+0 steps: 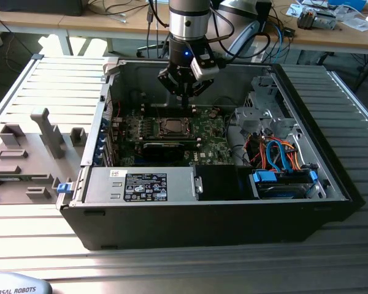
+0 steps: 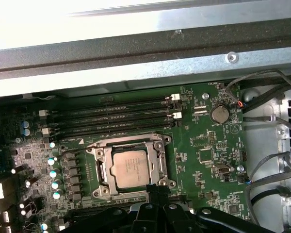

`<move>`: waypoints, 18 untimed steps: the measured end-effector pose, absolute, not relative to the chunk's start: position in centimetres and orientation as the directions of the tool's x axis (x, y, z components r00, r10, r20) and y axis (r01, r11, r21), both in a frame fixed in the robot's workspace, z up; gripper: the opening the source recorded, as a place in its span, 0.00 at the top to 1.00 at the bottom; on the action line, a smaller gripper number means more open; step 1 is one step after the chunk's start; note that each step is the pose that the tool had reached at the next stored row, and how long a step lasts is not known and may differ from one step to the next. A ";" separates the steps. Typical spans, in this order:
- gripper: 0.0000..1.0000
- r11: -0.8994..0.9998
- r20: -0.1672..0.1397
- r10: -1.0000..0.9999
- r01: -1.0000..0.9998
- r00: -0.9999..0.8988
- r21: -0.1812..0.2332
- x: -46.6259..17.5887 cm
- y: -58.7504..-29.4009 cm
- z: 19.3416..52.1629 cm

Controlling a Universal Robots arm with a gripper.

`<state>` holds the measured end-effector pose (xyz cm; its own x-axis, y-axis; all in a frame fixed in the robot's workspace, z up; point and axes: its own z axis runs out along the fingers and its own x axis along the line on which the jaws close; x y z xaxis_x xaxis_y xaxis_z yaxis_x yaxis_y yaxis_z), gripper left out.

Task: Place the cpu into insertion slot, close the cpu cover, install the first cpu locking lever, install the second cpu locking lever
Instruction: 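Install the first cpu locking lever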

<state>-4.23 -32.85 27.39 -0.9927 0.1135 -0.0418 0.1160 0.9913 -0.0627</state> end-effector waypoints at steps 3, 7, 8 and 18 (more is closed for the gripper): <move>0.89 0.992 -0.042 0.108 0.111 -0.993 -0.063 -4.2 -32.9 27.4; 0.89 0.993 -0.042 0.101 0.103 -0.994 -0.063 -4.2 -32.9 27.4; 0.89 0.993 -0.042 0.099 0.102 -0.994 -0.063 -4.2 -32.9 27.4; 0.89 0.996 -0.040 0.081 0.082 -0.996 -0.043 -4.2 -32.9 27.4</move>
<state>-4.24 -32.86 27.40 -0.9959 0.0806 -0.0402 0.0823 0.9957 -0.0429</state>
